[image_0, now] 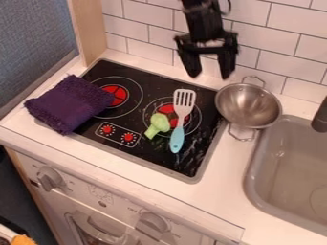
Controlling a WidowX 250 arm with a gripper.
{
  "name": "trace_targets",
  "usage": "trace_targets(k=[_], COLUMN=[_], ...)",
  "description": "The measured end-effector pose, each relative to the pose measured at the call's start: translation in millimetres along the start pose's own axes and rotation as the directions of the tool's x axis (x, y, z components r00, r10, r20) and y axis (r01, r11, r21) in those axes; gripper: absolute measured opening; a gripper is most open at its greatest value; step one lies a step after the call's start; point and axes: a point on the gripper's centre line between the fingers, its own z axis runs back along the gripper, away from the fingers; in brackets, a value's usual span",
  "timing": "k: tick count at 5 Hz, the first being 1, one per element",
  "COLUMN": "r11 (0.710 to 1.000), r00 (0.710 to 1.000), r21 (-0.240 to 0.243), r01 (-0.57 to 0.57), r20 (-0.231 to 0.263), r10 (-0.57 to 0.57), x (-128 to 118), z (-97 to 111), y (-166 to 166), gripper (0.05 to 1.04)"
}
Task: Put the silver pot between the stove and the sink
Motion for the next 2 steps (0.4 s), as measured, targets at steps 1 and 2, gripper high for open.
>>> trace_targets(k=[1, 2], r11=[1.0, 0.999], r00=[0.998, 0.993], r21=[0.016, 0.027], r01=[-0.008, -0.034], r20=[0.065, 0.114], r10=[0.006, 0.031], x=[-2.9, -8.4], z=[28.3, 49.0], y=[2.8, 5.3], gripper=[0.999, 0.999])
